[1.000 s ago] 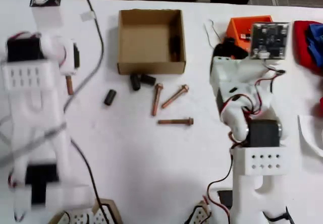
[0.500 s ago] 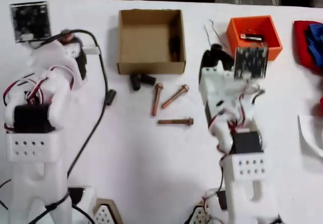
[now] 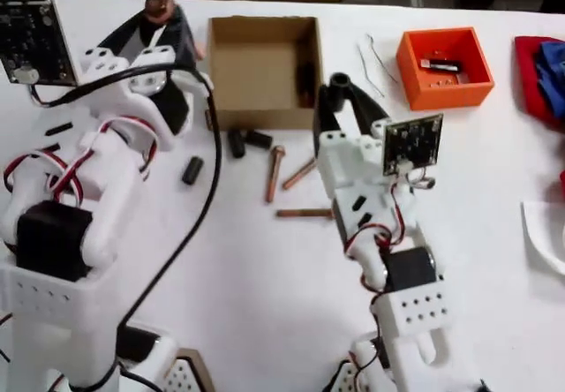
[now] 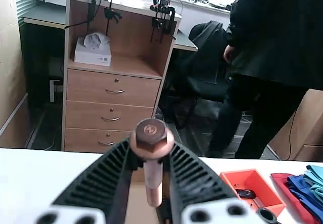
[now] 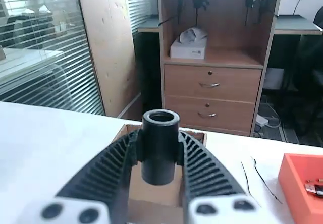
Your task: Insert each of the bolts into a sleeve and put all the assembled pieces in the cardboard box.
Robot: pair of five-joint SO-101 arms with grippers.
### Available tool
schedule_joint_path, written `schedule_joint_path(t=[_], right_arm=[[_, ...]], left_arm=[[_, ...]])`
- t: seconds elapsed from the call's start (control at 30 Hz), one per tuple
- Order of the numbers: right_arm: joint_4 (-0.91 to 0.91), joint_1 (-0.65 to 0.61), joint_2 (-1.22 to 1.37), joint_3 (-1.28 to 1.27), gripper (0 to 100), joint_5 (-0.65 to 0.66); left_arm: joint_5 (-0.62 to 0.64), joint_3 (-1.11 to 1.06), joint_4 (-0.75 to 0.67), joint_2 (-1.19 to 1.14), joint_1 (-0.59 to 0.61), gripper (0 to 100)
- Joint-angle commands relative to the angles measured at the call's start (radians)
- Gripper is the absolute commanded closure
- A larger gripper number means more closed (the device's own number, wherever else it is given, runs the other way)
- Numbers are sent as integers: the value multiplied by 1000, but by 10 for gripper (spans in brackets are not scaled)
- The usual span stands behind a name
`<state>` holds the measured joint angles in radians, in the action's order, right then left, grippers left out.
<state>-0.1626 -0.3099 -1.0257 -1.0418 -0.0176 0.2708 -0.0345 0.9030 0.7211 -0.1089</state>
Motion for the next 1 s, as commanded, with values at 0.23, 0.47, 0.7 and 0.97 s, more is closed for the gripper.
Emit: schedule_joint_path(t=[0.23,0.47,0.7,0.97], right_arm=[[136,-7,-2,-26,975,2],[133,-51,-41,-29,975,153],[134,-74,-35,-29,975,166],[136,-71,-33,-29,975,164]], left_arm=[[5,177,-38,-147,-126,973],[-166,266,-31,-284,-258,973],[-169,321,-15,-295,-322,973],[-166,271,-9,-296,-341,973]])
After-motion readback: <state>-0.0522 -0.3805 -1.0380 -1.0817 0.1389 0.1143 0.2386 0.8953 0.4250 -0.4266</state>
